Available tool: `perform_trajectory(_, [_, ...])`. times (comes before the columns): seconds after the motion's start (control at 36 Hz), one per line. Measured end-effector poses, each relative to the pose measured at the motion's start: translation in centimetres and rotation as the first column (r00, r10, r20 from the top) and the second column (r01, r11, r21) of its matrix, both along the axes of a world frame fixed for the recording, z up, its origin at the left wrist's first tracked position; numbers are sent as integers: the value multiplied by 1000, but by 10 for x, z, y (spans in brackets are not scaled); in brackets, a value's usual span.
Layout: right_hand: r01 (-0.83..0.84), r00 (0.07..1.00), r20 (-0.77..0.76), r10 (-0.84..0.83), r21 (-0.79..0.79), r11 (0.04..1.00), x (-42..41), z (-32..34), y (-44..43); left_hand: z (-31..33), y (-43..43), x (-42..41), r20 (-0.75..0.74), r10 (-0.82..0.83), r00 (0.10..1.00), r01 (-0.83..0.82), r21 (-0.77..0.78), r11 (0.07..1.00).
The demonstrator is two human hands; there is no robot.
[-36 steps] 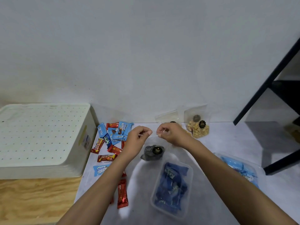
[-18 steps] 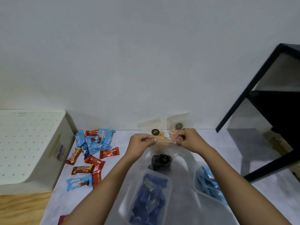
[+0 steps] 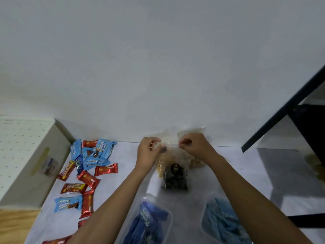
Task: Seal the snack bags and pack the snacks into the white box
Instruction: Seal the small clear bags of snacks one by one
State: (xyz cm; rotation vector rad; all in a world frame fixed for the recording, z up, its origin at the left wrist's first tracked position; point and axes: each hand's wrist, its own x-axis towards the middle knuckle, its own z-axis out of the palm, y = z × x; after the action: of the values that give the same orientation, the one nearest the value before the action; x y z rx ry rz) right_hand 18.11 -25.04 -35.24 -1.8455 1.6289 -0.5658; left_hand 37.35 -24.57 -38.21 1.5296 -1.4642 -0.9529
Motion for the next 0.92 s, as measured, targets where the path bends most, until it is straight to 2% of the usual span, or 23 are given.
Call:
perform_trajectory(0.08, [21,1000,-10,-22,-67,997,3,-4,-1,1,0,-8,-48,166,985,-165,34,986])
perform_trajectory(0.14, [45,999,-13,-46,-115,992,3,-7,0,-1,2,-15,-54,205,977,-197,122,973])
perform_trajectory(0.25, [38,999,-17,-42,-196,980,2,-11,4,-5,5,-29,-244,201,949,-121,308,944])
perform_trajectory(0.39, [-48,999,-29,42,-237,970,-4,-12,9,2,3,-34,-514,245,822,-12,414,910])
perform_trajectory(0.5, [-57,996,60,65,-126,990,-6,-10,7,4,4,-32,-587,216,781,66,421,905])
perform_trajectory(0.67, [-33,968,250,15,71,997,0,-5,-1,1,4,-28,-610,160,776,115,386,915])
perform_trajectory(0.78, [-58,965,263,8,181,982,-1,1,-7,1,4,-24,-640,128,757,164,375,912])
perform_trajectory(0.92, [-20,969,244,-24,177,984,-1,1,-9,4,5,-23,-624,82,777,193,359,913])
